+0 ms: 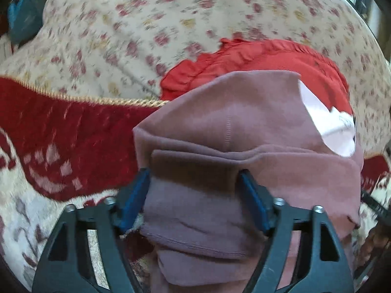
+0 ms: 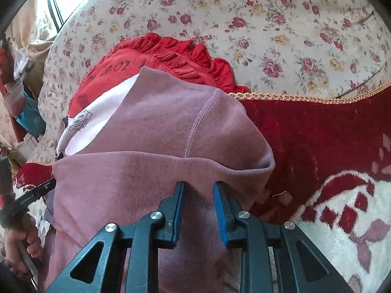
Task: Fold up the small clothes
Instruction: 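Open the left tool and release the folded sleeve onto the shirt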
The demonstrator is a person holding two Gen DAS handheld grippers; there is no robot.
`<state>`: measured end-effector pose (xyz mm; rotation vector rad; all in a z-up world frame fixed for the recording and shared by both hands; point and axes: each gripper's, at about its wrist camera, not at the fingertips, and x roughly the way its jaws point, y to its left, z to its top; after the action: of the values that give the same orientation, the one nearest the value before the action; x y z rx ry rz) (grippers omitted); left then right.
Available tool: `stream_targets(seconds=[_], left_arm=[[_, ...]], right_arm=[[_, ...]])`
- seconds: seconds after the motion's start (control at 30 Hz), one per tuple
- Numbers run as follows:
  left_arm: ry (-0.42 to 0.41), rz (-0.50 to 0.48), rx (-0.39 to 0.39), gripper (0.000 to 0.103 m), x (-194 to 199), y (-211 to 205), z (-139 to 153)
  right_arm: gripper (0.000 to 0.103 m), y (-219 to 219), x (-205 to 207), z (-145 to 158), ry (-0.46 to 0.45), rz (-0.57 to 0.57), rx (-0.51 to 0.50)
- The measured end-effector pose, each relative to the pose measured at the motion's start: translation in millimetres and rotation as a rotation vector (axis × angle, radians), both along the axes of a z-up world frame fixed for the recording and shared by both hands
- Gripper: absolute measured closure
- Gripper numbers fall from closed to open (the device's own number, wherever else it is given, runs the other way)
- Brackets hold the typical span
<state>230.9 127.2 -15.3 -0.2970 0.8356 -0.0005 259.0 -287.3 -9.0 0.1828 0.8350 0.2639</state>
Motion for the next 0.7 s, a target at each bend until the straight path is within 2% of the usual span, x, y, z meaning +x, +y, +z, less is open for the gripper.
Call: stream_targets(seconds=[0.07,0.2,0.33,0.43,0.7], left_arm=[[0.011,0.001,-0.042,0.024,1,5,-3],[0.010,0.008,-0.037,0.019,1,6,-5],[0.031,0.027,-0.063,0.008,3,11,-10],[0.035,0.026,-0.083,0.008,4,14,-14],[0.019,0.025,-0.025,0.008,1,9,-6]], right_arm=[[0.079,3,0,1,0.001,-0.004,-0.023],[0.074,9,0,3,0.006,-0.009,-0.077],[0.073,10,0,4,0.014,-0.021,-0.080],[0.072,11,-1,5,0.008,-0.027,-0.100],[0.069,12,-1,5,0.007,-0.038,-0.113]])
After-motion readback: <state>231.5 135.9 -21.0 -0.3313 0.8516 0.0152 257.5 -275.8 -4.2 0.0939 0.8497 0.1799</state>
